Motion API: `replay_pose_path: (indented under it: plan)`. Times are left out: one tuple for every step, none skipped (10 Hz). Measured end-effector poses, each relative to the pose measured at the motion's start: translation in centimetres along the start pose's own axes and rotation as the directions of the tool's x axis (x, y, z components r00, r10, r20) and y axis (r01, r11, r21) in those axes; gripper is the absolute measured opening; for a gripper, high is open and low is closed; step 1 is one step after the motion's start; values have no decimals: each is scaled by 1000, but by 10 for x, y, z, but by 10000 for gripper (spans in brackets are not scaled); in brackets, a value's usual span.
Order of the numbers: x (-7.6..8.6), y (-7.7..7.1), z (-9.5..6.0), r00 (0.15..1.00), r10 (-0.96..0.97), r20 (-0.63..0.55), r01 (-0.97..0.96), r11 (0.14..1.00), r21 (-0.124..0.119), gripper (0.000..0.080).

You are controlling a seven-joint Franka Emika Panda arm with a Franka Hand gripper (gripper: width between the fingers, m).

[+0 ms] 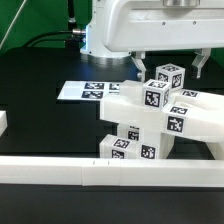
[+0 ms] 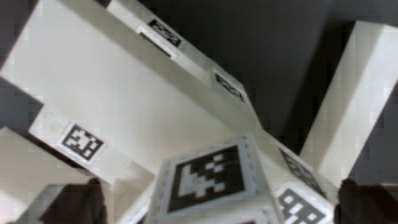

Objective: Assemble chair

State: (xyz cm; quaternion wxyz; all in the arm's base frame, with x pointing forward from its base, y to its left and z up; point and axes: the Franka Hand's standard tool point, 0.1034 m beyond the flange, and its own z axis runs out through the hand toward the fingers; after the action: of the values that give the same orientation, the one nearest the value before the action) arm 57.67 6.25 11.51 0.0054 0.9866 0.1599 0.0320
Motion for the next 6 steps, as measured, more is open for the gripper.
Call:
replay_pose_path:
  plan:
    - [0, 0, 0, 997, -76, 1, 76, 997, -3, 634]
    - [0, 0, 0, 995, -105, 1, 105, 995, -2, 634]
    - [0, 0, 0, 995, -97, 1, 97, 995, -2, 463]
    - [0, 0, 0, 995, -97, 1, 97, 995, -2, 282]
    - [0, 0, 0, 995, -97, 1, 97, 995, -2, 282]
    - [0, 0, 0, 997, -80, 2, 80, 997, -2, 282]
